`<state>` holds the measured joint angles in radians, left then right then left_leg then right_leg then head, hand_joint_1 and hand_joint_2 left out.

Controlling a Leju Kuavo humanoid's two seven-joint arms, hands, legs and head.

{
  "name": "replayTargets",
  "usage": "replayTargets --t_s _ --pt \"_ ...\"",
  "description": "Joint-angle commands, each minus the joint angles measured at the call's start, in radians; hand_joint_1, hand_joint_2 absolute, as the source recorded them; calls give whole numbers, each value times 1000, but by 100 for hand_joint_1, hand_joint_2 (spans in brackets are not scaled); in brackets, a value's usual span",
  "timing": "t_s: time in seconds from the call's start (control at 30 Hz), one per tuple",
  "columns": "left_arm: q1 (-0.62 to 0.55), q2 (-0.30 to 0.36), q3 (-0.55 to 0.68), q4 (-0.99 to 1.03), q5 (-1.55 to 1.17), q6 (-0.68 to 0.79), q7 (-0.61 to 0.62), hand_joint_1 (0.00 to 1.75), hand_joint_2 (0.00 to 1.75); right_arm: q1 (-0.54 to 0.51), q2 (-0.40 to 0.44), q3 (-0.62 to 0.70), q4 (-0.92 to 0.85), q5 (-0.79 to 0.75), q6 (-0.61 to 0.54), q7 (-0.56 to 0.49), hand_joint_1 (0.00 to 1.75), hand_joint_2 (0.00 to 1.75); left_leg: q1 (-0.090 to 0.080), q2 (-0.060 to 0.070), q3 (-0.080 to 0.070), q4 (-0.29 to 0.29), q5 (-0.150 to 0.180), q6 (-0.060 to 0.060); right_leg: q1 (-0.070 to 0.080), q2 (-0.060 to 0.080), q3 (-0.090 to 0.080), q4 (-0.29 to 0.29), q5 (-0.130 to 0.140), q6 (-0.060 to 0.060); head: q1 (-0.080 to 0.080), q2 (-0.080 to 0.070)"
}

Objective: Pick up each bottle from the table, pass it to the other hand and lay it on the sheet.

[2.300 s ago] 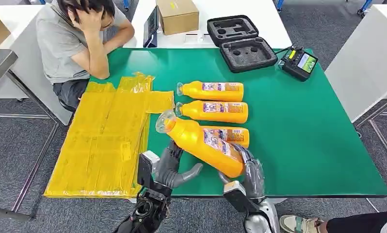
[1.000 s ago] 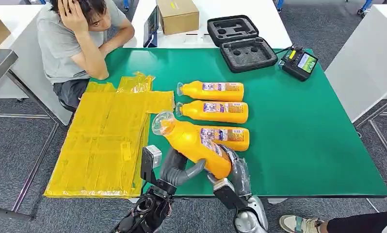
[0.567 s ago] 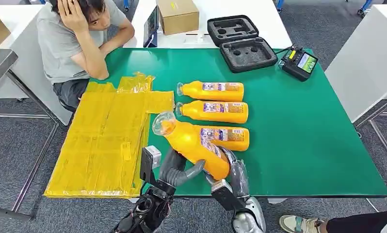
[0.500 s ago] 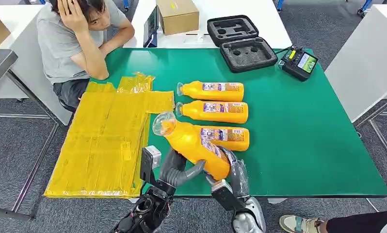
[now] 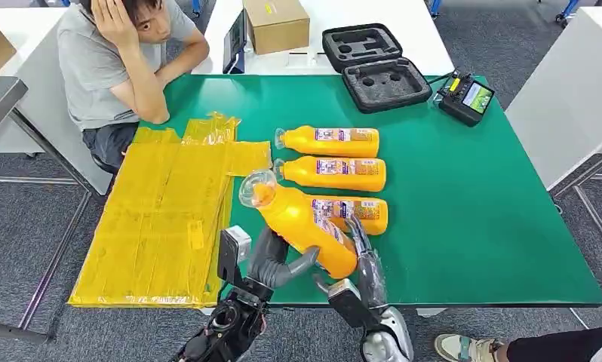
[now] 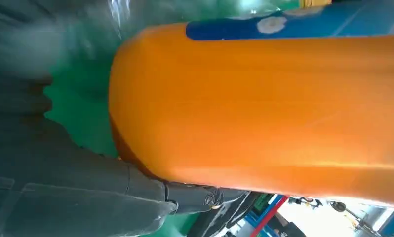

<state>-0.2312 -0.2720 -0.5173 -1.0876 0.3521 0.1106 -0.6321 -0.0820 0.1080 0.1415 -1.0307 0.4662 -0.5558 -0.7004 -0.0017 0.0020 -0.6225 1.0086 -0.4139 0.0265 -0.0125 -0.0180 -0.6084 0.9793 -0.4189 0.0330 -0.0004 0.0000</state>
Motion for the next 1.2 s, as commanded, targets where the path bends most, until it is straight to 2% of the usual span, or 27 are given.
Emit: replayTargets --t_s 0.03,0.07,0.1,0.17,0.2,0.27,0.3,0.4,0.43,0.47,0.5,0.53,0.57,0.67,0.7,1.13,1.2 --pt "-35 45 0 1 -32 39 -12 173 175 -16 1 13 56 -11 -5 2 0 175 1 1 5 -1 -2 -2 1 3 5 -1 -1 -2 0 0" --pt "-35 50 1 -3 -47 55 -14 168 175 -14 1 15 56 -14 -8 2 0 175 0 0 2 -1 -1 -1 0 1 2 -1 0 -1 0 0" --pt "-36 57 2 -10 -81 87 -27 169 175 -12 0 17 54 -17 -11 2 0 175 1 1 6 -1 -2 -2 1 3 5 -1 -1 -2 0 0" --pt "-37 61 4 -14 -98 102 -34 169 175 -10 0 18 52 -19 -13 2 0 175 1 1 2 -1 -1 -1 0 2 2 -1 0 -1 0 0" --pt "-37 61 4 -14 -98 102 -34 166 175 -10 0 18 52 -19 -13 2 0 175 2 2 7 0 -3 -2 1 3 6 -1 -2 -2 0 0" --pt "-39 82 10 -34 -175 155 -46 162 175 10 -6 28 11 -41 -9 2 0 175 1 1 2 -1 -1 -1 1 2 2 -1 0 -1 0 0" --pt "-38 88 15 -38 -204 173 -48 152 175 20 -11 35 -11 -52 -10 2 0 175 1 1 6 -1 -2 -2 1 3 5 -1 -1 -2 0 0" --pt "-38 97 23 -41 -208 174 -50 152 175 25 -13 36 -19 -54 -11 2 0 175 1 1 4 0 -2 -2 1 3 4 -1 -1 -2 0 0" --pt "-38 102 23 -43 -250 198 -58 150 175 33 -14 38 -42 -55 -13 2 0 175 2 2 9 0 -4 -3 1 4 8 -1 -3 -2 0 0" --pt "-40 106 24 -44 -270 215 -61 150 175 37 -16 40 -51 -57 -14 2 0 175 2 2 11 -1 -5 -3 2 5 10 -1 -3 -3 0 0" --pt "-41 112 26 -48 -292 232 -64 154 175 39 -17 41 -58 -58 -13 2 0 175 1 2 6 0 -3 -2 1 4 5 0 -2 -2 0 0" --pt "-40 130 35 -67 -343 266 -66 162 175 48 -18 42 -75 -60 -7 2 0 175 1 1 3 -1 -1 -1 1 2 3 -1 -1 -1 0 0" --pt "-38 136 39 -76 -350 269 -66 155 175 50 -19 42 -78 -61 -5 2 0 175 1 1 6 0 -3 -2 1 3 5 0 -2 -2 0 0" --pt "-48 176 39 -98 -454 307 -41 152 175 46 -23 50 -81 -72 0 2 0 175 1 2 7 0 -3 -2 1 4 6 0 -2 -2 0 0" --pt "-52 198 31 -102 -535 333 -19 148 175 44 -25 56 -85 -80 2 2 0 175 0 2 2 -1 -1 -1 0 3 2 0 0 -1 0 0" --pt "-46 203 42 -114 -542 329 -17 148 175 43 -25 57 -83 -82 2 2 0 175 1 1 5 0 -2 -2 1 2 4 -1 -1 -1 0 0" --pt "-44 239 37 -125 -692 353 52 161 175 50 -30 62 -99 -86 1 2 0 175 1 1 5 0 -2 -2 1 2 5 -1 -2 -2 0 0"
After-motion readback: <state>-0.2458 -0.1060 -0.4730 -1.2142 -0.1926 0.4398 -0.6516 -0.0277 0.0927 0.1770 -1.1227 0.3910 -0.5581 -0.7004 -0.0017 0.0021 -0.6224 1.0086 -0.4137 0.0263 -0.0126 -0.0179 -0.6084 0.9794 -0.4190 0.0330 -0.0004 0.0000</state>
